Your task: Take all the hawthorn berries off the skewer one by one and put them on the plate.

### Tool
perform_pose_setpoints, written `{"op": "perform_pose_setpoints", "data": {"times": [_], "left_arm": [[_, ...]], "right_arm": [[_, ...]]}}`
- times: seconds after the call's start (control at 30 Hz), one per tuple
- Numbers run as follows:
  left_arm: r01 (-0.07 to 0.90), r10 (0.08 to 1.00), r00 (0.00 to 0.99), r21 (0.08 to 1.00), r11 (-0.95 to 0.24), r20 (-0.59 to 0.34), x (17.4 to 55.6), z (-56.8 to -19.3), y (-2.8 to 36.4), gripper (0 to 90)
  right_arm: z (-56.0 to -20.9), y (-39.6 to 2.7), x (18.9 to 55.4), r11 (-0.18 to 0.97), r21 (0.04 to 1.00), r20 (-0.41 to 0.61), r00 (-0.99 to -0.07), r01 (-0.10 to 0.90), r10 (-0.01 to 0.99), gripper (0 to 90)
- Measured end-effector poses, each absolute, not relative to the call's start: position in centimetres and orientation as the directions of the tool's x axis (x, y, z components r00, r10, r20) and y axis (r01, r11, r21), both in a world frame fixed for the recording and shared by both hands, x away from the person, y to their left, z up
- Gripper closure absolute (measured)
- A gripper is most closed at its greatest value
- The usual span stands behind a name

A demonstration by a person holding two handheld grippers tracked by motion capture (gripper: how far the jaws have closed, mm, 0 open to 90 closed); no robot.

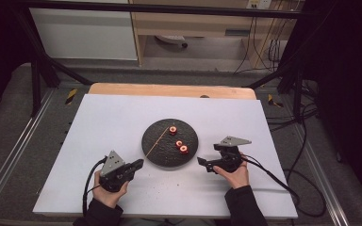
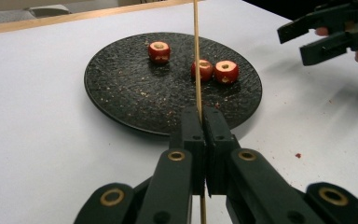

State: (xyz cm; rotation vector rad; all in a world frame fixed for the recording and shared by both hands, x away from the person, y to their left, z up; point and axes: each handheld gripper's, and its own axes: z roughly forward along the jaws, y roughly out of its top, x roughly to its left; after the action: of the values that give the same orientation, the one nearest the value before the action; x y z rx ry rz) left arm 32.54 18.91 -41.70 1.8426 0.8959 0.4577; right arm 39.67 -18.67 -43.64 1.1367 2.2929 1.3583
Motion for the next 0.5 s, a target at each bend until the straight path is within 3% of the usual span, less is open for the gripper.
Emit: {"op": "perform_pose_setpoints", "data": {"times": [0.5], "left_arm": [[0.399,0.762,0.644,0.881,-0.253,-0.073,34.9,-40.4,17.6,88.3]], "right_arm": [[-45.3,-22.1,37.3,0.302,0.82,0.117,-0.66,0.485,0.742,0.9]]}}
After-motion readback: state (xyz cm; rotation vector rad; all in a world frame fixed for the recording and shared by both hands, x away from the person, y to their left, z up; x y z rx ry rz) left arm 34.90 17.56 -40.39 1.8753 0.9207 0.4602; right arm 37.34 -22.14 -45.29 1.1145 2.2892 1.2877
